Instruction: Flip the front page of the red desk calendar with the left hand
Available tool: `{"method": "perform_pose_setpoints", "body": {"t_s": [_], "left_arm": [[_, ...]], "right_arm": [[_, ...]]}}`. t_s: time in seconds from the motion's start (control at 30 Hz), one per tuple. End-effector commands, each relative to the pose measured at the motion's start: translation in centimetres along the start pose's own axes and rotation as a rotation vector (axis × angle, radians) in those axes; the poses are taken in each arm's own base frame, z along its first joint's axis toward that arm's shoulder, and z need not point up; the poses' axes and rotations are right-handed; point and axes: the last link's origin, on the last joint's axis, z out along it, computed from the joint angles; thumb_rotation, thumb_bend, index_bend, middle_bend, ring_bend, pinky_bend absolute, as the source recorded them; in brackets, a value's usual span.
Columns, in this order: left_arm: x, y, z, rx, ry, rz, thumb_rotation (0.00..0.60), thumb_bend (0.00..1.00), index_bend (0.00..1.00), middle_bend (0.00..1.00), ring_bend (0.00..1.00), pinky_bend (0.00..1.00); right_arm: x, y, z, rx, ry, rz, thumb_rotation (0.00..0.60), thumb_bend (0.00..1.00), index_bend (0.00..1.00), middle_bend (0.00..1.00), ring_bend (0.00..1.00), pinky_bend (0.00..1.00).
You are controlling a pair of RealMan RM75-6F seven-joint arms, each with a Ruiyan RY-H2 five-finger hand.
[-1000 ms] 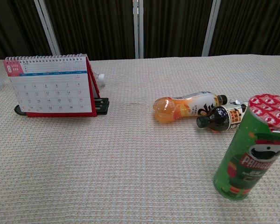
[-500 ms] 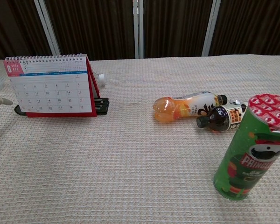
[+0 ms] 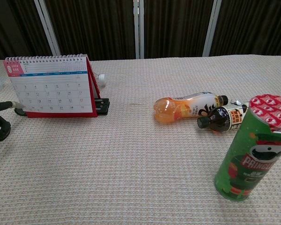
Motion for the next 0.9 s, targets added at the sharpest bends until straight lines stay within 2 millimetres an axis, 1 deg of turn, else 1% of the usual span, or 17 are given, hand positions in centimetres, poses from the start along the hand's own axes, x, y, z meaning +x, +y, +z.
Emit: {"method": "perform_pose_setpoints", "body": {"t_s": [0.03, 0.23, 0.47, 0.57, 0.7, 0.8, 0.9], "left_arm": [[-0.1, 0.6, 0.4, -0.002, -0.006, -0.007, 0.6, 0.81, 0.0, 0.7, 0.75, 0.65], [-0.1, 2.1, 0.9, -0.028, -0.002, -0.011, 0.6, 0.81, 0.0, 0.7, 0.75, 0.65], [0.6, 3.9, 0.5, -0.083, 0.023, -0.01, 0.6, 0.81, 0.0, 0.7, 0.75, 0.65], [1.2, 5.2, -0.2, -0.134, 0.045, -0.004, 0.6, 0.81, 0.0, 0.7, 0.75, 0.65], [1.6, 5.9, -1.1, -0.182, 0.075, -0.002, 0.6, 0.81, 0.0, 0.7, 0.75, 0.64], [2.0, 6.3, -1.8, -0.221, 0.1, 0.001, 0.6, 0.81, 0.0, 0.66, 0.72, 0.61], [2.8, 6.5, -2.5, -0.264, 0.161, 0.022, 0.6, 0.81, 0.0, 0.61, 0.68, 0.56]], "right_arm": [[0.0, 0.0, 0.0, -0.002, 0.001, 0.0, 0.6, 0.0, 0.0, 0.0, 0.0, 0.0], [0.0, 0.1, 0.0, -0.004, 0.001, 0.001, 0.6, 0.0, 0.0, 0.0, 0.0, 0.0], [0.1, 0.1, 0.0, -0.006, 0.002, 0.0, 0.6, 0.0, 0.0, 0.0, 0.0, 0.0], [0.1, 0.2, 0.0, -0.007, 0.003, 0.002, 0.6, 0.0, 0.0, 0.0, 0.0, 0.0], [0.1, 0.1, -0.1, -0.007, 0.003, 0.0, 0.6, 0.0, 0.0, 0.0, 0.0, 0.0], [0.1, 0.1, -0.1, -0.008, 0.005, 0.0, 0.6, 0.0, 0.0, 0.0, 0.0, 0.0], [0.2, 0.1, -0.1, -0.009, 0.007, 0.0, 0.6, 0.0, 0.0, 0.0, 0.0, 0.0]]}}
